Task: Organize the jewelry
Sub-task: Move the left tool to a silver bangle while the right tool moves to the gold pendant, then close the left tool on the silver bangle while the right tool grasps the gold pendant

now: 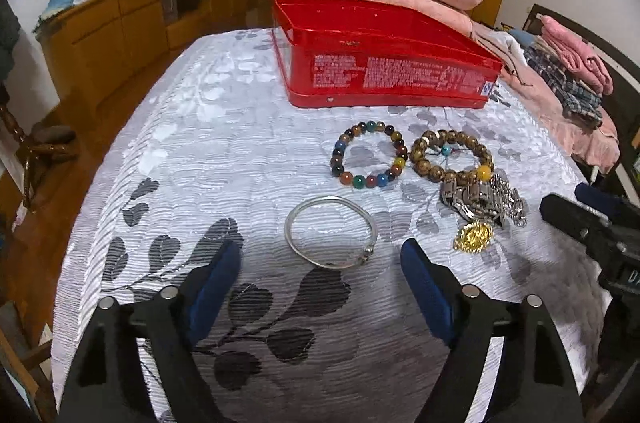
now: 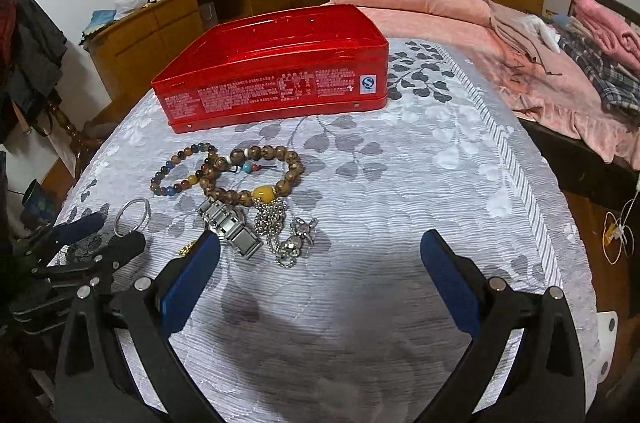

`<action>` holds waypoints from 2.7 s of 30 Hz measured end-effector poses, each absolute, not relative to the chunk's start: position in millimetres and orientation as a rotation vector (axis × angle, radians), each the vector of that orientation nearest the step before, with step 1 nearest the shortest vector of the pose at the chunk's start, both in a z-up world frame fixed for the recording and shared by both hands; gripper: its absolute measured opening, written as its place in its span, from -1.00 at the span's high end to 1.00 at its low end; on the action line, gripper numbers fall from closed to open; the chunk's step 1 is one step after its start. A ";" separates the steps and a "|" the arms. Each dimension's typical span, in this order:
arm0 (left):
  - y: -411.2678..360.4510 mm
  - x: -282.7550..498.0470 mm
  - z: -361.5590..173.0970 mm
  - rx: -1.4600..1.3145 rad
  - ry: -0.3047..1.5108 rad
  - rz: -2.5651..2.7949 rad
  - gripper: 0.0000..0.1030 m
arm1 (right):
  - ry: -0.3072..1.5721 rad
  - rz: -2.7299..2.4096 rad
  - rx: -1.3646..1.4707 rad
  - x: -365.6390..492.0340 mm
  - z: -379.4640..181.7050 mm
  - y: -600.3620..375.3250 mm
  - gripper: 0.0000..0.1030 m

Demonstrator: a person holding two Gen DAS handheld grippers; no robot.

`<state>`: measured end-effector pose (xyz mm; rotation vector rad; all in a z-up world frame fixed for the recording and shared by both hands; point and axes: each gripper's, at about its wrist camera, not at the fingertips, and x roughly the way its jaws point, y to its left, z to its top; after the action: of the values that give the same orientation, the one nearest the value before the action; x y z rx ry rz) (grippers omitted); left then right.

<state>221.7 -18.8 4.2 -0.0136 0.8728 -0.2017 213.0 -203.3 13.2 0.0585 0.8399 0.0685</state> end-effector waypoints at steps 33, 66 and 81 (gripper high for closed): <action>10.1 197.7 16.2 -0.027 0.818 -0.127 0.06 | 0.906 0.248 0.031 199.5 2.5 -155.2 -0.27; 22.8 199.5 10.9 -0.090 0.814 -0.171 0.06 | 0.907 0.265 -0.074 223.5 -8.0 -112.9 0.49; 18.4 197.9 10.4 -0.084 0.817 -0.183 0.06 | 0.900 0.244 -0.113 215.7 -8.1 -109.1 0.53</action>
<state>197.9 18.4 10.4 -0.0841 0.8166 -0.1831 215.7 -109.1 -8.1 -0.1125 0.9002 0.2444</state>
